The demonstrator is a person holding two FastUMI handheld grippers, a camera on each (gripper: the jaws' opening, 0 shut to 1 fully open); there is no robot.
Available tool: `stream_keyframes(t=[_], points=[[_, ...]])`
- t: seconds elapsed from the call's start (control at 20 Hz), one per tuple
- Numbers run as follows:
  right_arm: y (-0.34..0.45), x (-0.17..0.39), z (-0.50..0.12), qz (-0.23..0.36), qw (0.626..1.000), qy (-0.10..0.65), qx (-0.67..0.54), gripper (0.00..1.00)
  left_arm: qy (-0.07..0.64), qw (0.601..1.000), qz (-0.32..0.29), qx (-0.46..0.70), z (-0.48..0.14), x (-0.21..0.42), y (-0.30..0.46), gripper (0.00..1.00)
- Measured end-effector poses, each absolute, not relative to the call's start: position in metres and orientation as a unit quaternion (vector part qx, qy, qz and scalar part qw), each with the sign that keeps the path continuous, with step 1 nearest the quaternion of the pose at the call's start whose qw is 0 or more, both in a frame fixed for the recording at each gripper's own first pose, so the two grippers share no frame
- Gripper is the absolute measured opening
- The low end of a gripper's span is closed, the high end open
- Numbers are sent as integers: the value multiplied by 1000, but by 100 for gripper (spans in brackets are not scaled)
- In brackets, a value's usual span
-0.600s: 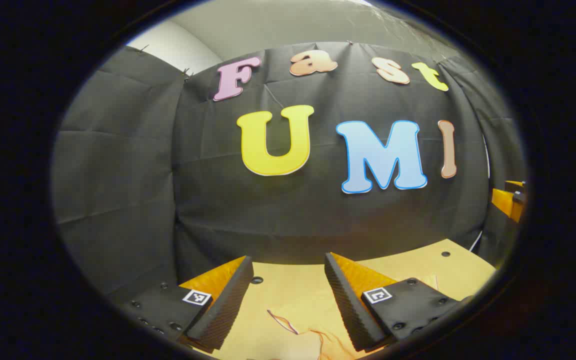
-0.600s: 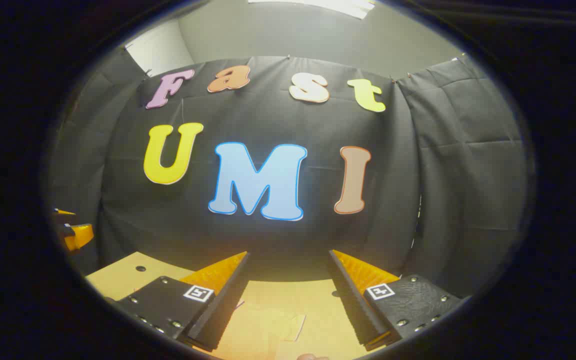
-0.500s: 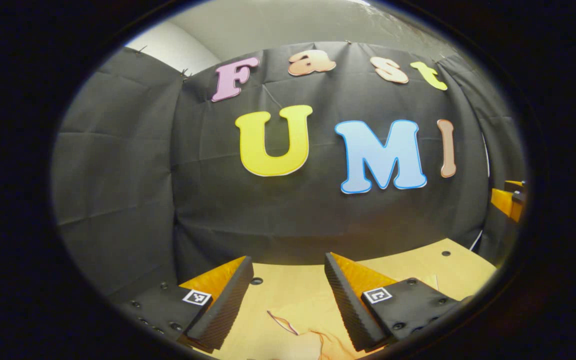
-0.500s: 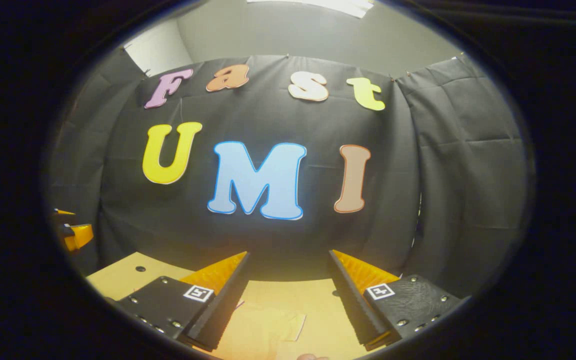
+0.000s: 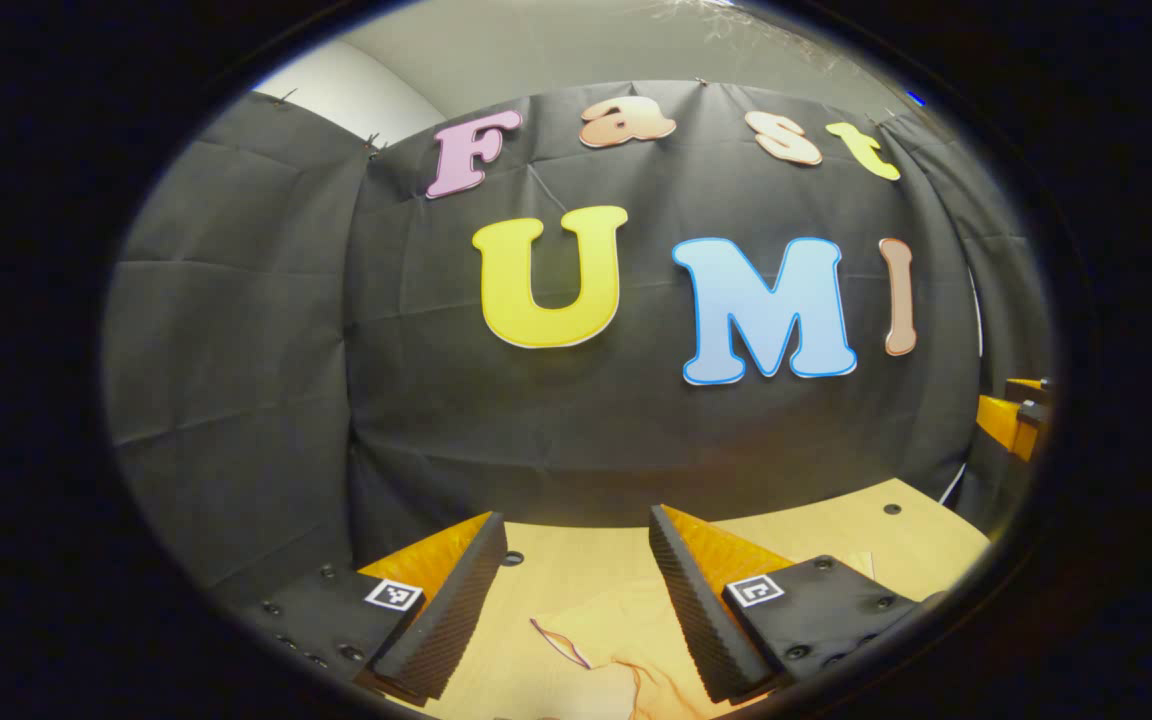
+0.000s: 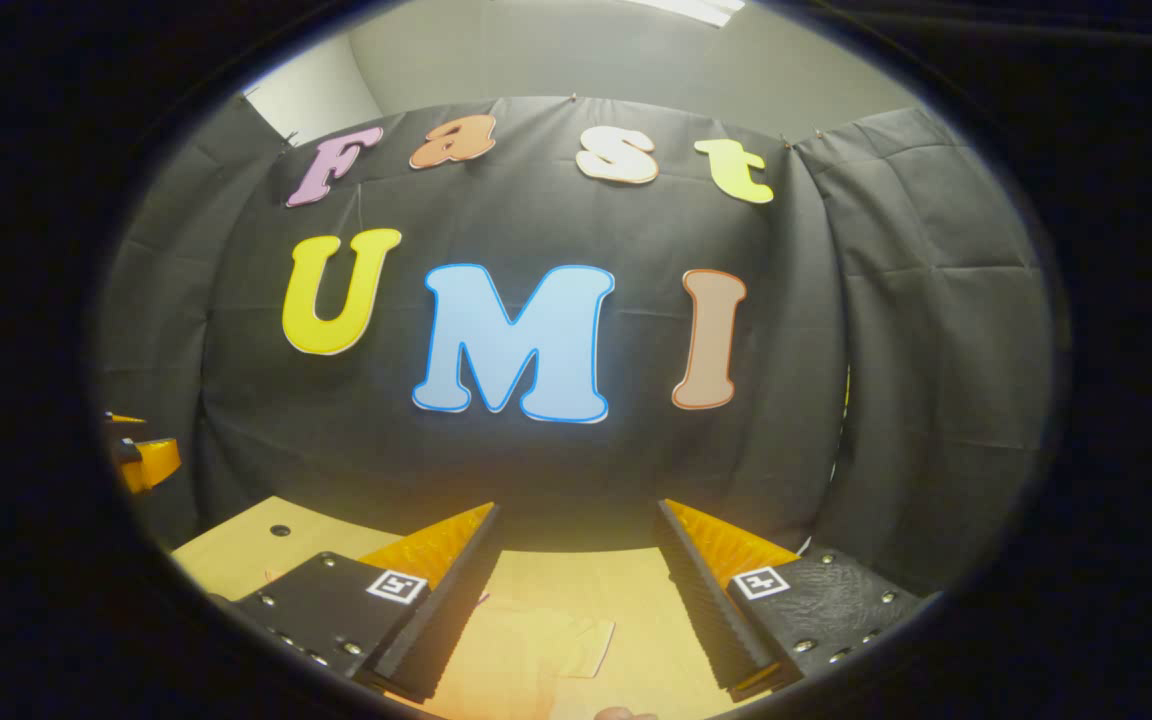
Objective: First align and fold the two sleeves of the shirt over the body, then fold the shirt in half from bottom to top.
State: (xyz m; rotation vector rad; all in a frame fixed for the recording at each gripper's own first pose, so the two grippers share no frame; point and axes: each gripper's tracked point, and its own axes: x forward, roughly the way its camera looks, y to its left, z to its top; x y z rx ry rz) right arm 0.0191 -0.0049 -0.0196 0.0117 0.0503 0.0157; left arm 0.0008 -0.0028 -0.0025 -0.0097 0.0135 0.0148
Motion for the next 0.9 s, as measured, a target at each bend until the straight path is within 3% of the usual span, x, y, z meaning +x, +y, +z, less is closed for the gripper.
stream_keyframes(t=[0.5,0.9], points=[[-9,26,-40,13,999,40,3,95,5,1000,15,-5,-2,-2,-1,94],[-13,56,-102,25,995,91,-18,95,5,1000,20,-1,0,-9,3,94]])
